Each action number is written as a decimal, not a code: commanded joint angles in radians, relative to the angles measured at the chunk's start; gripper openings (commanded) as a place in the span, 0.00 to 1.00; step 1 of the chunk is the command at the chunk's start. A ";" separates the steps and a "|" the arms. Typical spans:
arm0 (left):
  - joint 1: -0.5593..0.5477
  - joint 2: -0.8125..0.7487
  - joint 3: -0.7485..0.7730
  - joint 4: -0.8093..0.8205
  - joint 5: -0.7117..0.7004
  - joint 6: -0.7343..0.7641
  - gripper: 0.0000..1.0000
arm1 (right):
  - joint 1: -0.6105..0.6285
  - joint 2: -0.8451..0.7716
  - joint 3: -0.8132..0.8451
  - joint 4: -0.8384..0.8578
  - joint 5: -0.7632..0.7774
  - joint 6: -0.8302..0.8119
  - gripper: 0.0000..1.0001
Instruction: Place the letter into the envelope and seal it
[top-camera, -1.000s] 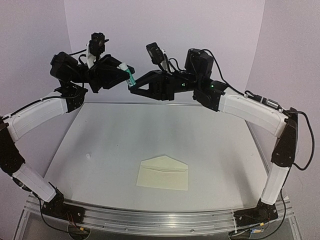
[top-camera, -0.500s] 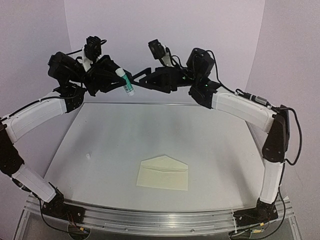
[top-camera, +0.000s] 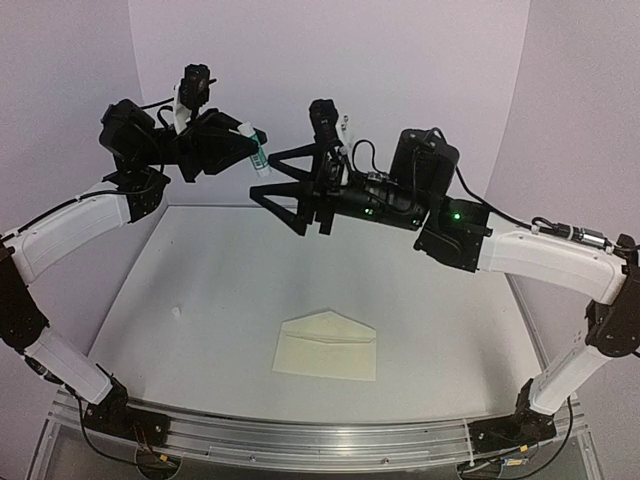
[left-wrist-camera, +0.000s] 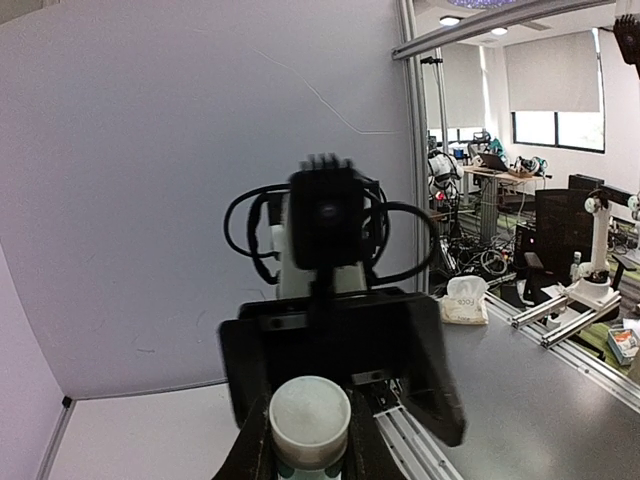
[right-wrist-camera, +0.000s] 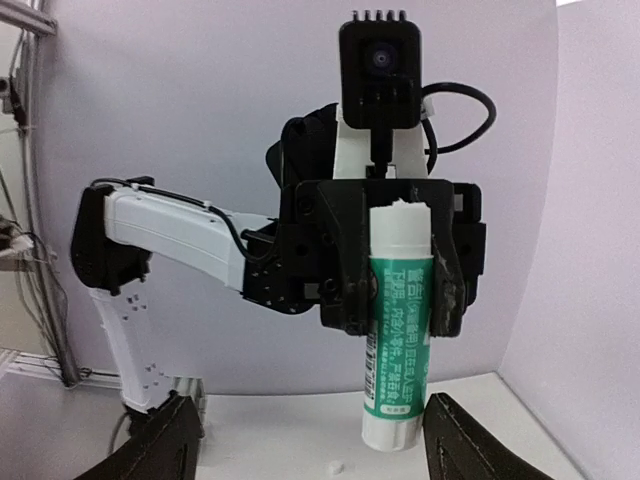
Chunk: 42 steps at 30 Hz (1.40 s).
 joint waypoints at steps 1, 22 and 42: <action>0.000 -0.018 0.031 -0.026 -0.041 0.011 0.00 | 0.020 -0.005 0.011 -0.025 0.242 -0.166 0.67; 0.000 -0.010 0.027 -0.018 -0.030 0.016 0.00 | 0.025 0.051 0.081 -0.025 0.267 -0.154 0.30; 0.000 -0.013 0.025 -0.037 -0.019 0.034 0.00 | 0.025 0.051 0.107 -0.058 0.226 -0.125 0.07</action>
